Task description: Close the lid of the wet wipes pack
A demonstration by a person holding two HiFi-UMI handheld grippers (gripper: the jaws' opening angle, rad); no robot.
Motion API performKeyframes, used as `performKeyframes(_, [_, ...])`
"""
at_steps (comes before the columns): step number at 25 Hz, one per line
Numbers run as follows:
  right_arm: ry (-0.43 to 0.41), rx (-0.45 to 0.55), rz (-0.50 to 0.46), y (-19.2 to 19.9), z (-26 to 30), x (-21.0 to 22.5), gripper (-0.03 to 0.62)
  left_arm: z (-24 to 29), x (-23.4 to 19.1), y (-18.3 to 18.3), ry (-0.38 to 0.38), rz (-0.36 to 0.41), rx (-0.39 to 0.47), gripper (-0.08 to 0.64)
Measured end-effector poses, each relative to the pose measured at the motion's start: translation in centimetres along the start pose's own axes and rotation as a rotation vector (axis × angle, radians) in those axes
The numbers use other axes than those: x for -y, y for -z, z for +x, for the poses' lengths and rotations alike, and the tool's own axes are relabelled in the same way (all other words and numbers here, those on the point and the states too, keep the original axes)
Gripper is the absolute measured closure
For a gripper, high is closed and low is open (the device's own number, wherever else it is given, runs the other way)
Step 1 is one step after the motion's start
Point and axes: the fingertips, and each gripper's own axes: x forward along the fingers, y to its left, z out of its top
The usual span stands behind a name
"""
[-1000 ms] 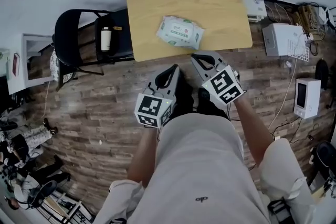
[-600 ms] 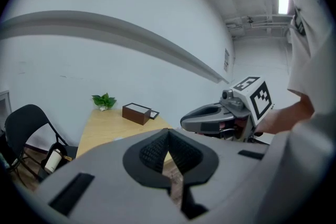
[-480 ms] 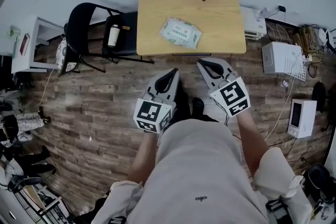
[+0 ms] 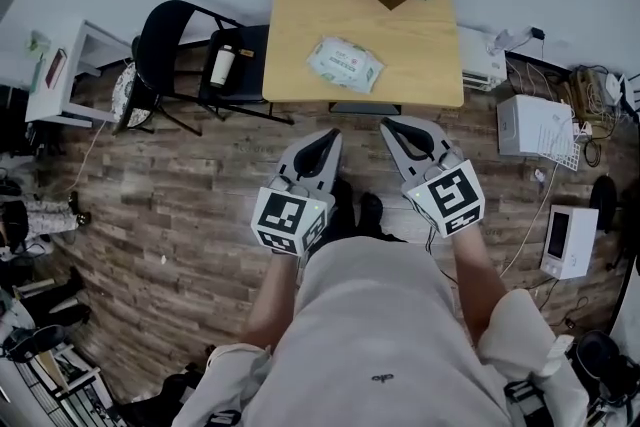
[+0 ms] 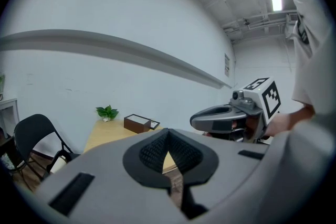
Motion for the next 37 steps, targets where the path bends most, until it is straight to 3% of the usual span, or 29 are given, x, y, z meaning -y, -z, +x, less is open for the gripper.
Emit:
performKeyframes(18, [0.032,0.058,0.016,-2.8,-1.9,-0.1,0.594,-1.6,0.7,-3.2,0.017,0.044,0.03,0.554])
performKeyframes(37, [0.001,0.064,-0.005,-2.2,-4.2,-1.5,0.594,-2.6,2.5,-2.3,-0.002,0.032,0.029,0.554])
